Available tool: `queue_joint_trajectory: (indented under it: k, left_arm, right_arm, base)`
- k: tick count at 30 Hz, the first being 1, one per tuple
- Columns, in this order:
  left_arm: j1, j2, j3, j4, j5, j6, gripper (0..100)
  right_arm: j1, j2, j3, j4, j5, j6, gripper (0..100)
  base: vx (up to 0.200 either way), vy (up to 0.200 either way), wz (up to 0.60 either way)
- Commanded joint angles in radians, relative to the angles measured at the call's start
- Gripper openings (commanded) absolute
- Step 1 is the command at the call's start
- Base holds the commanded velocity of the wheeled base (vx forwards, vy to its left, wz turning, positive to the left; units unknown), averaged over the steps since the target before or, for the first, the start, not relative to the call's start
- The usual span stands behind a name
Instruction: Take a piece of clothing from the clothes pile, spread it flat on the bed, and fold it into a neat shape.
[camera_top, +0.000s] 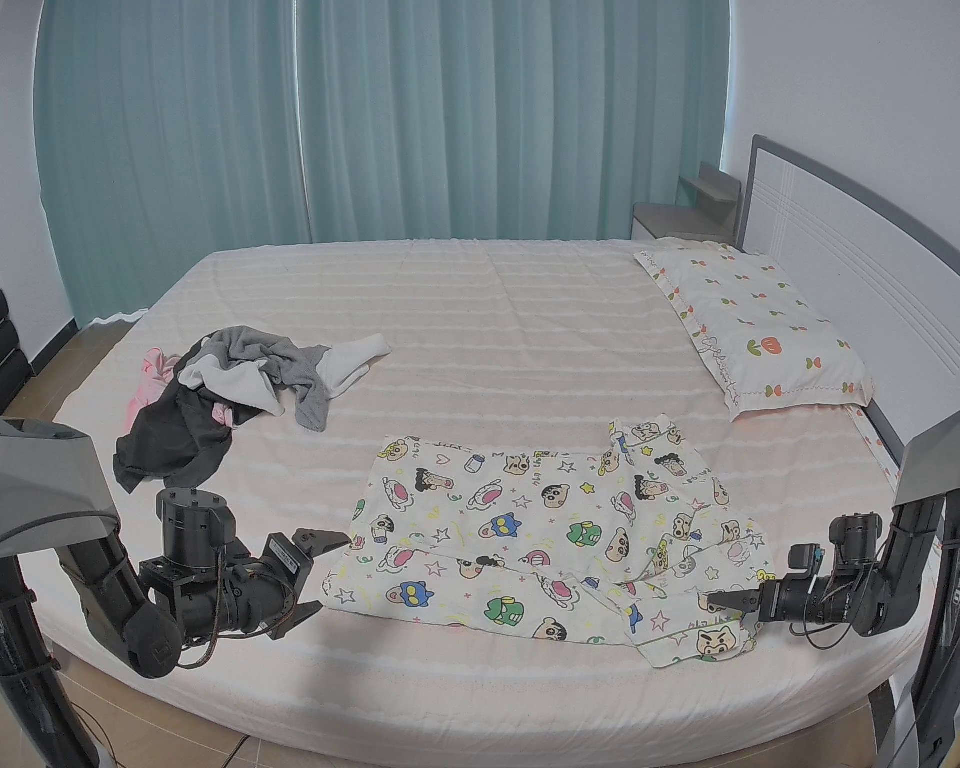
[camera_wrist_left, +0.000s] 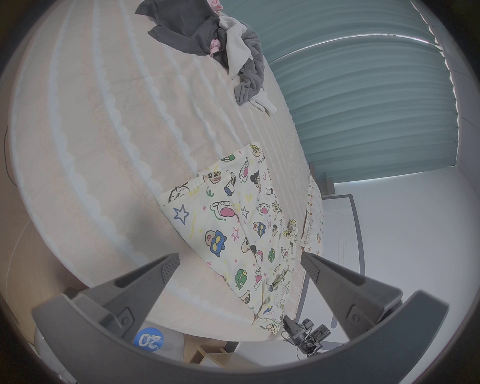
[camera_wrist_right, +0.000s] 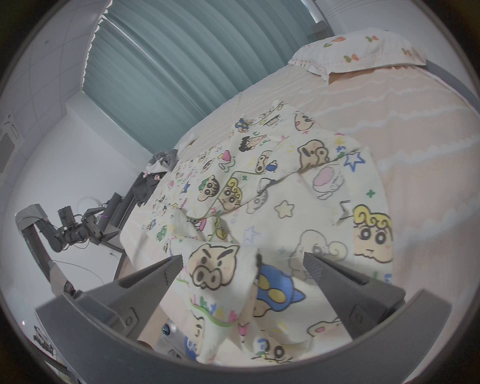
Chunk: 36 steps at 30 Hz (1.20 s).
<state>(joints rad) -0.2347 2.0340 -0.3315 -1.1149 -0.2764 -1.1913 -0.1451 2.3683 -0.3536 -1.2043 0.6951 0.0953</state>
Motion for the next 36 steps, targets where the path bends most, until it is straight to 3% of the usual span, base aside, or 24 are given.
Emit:
queue_joint_trajectory:
  k: [1,12,13,18,24,31,36]
  left_arm:
    - [0.0,0.002,0.0,0.0,0.0,-0.001,100]
    - [0.0,0.002,-0.001,0.0,0.0,-0.001,100]
    - [0.0,0.002,-0.001,0.0,0.0,-0.001,100]
    - [0.0,0.002,0.0,0.0,0.0,-0.001,100]
    - [0.0,0.002,0.0,0.0,0.0,-0.001,100]
    - [-0.002,0.008,-0.001,-0.002,0.005,-0.001,100]
    - [-0.002,0.009,-0.003,-0.002,0.005,0.001,100]
  right_arm:
    - [0.002,0.014,-0.002,0.0,0.023,-0.006,100]
    - [0.029,0.054,-0.001,0.0,0.029,-0.137,100]
    - [0.029,0.055,-0.001,0.002,0.029,-0.141,0]
    - [0.029,0.057,0.001,-0.003,0.035,-0.152,0]
    - [0.015,0.051,0.004,-0.014,0.109,-0.154,0]
    - [-0.014,0.057,0.004,-0.103,0.118,-0.138,0]
    - [-0.019,0.063,0.004,-0.19,0.115,-0.082,0]
  base:
    - [0.0,0.0,0.0]
    - [0.0,0.0,0.0]
    - [0.0,0.0,0.0]
    - [0.0,0.0,0.0]
    - [0.0,0.0,0.0]
    - [0.0,0.0,0.0]
    - [0.0,0.0,0.0]
